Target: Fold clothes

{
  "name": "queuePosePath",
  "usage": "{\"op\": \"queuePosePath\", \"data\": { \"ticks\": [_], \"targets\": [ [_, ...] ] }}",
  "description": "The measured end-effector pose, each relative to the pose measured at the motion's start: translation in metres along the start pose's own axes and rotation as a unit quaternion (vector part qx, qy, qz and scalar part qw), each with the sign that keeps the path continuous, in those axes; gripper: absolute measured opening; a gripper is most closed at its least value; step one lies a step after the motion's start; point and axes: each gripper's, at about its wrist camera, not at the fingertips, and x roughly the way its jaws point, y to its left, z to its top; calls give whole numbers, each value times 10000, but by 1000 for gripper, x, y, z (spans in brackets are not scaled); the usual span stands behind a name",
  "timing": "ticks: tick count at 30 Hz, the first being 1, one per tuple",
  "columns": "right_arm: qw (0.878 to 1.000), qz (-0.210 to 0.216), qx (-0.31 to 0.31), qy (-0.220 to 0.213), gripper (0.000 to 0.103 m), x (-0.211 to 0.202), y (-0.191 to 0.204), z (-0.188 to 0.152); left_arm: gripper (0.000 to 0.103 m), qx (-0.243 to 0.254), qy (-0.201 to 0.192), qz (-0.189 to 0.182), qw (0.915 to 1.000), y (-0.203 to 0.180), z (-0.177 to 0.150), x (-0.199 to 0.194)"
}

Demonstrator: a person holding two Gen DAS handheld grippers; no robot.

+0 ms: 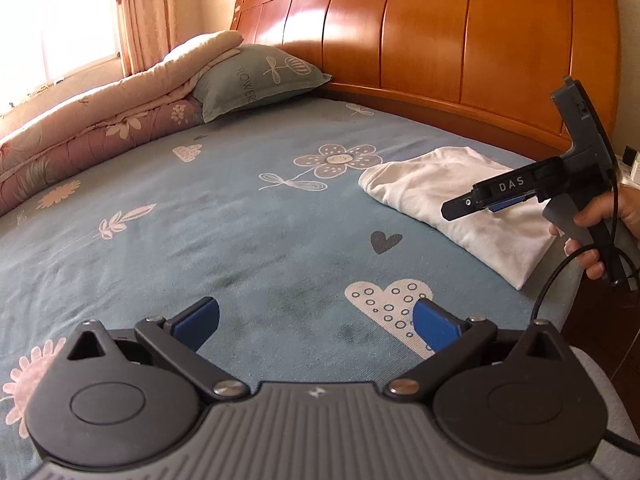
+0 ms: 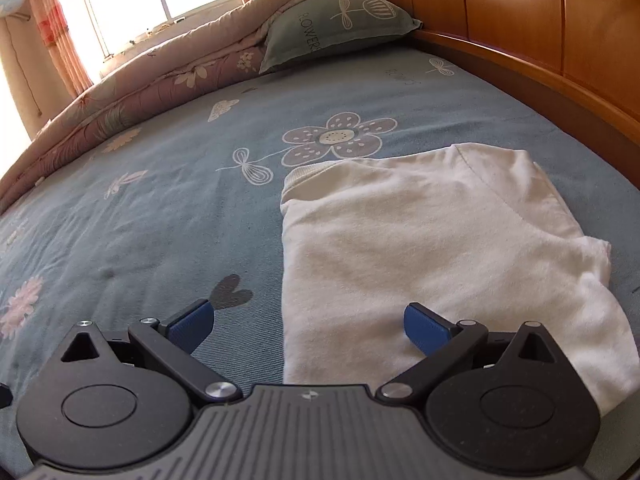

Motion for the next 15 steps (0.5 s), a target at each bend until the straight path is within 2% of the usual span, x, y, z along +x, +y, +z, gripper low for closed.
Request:
{"op": "queuePosePath", "data": {
  "ticks": [5, 10, 15],
  "targets": [
    [9998, -198, 28, -60, 103, -30, 6, -6, 102, 8, -279, -71, 9996, -11, 7, -16],
    [9992, -410, 24, 20, 103, -63, 7, -19, 102, -81, -340, -169, 9992, -24, 14, -27],
    [9985, -549, -22, 69, 103, -99, 10, -39, 102, -245, -273, -528, 9979, -40, 21, -30]
  ]
}}
